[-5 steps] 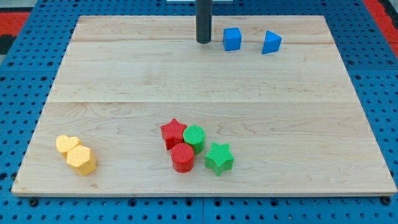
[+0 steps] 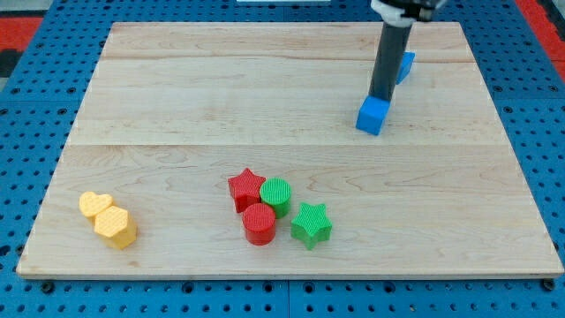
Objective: Move the blue cube diagonally to the top left of the green circle
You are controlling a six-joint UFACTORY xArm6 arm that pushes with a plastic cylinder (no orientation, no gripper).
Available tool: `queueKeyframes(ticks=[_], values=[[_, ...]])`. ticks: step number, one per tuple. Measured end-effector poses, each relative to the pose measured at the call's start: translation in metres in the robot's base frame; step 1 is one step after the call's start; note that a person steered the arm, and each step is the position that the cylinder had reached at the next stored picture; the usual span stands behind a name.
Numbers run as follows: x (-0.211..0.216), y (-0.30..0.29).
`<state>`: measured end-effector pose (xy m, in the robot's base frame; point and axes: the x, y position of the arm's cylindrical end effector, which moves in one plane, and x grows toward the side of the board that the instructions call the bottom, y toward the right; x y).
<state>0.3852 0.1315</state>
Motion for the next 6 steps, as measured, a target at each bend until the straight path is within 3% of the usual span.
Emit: queueKeyframes(ticks=[1, 2, 4, 5, 6], values=[[0.039, 0.024], [0.053, 0.003], [-0.007, -0.174], [0.005, -0.193], [-0.006, -0.175]])
